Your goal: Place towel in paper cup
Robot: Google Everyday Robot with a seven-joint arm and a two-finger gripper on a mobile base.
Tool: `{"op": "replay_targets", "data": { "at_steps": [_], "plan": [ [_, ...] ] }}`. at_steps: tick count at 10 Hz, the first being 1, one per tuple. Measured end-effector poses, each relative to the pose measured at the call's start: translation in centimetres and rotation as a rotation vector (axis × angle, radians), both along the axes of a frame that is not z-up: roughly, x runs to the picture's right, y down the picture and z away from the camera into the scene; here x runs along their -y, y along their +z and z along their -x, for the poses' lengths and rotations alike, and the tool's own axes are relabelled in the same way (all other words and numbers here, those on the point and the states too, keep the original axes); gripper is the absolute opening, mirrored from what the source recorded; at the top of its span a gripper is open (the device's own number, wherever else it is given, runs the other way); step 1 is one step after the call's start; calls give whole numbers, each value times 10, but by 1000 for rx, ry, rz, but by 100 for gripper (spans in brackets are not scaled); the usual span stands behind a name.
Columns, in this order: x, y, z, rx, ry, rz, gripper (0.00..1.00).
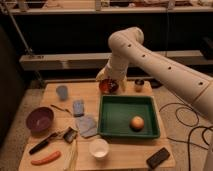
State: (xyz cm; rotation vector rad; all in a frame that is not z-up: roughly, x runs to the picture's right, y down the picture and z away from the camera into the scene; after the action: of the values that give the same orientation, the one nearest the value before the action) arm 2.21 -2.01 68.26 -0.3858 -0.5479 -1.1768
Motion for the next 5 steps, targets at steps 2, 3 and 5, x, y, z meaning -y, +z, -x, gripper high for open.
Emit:
{"op": "replay_targets", "data": {
  "at_steps": [2,3,5],
  "plan": [
    [-7,-8,2,21,-38,16,80],
    [-7,-8,3,22,-38,16,80],
    [-8,-4,5,32,-69,34,80]
  ]
}}
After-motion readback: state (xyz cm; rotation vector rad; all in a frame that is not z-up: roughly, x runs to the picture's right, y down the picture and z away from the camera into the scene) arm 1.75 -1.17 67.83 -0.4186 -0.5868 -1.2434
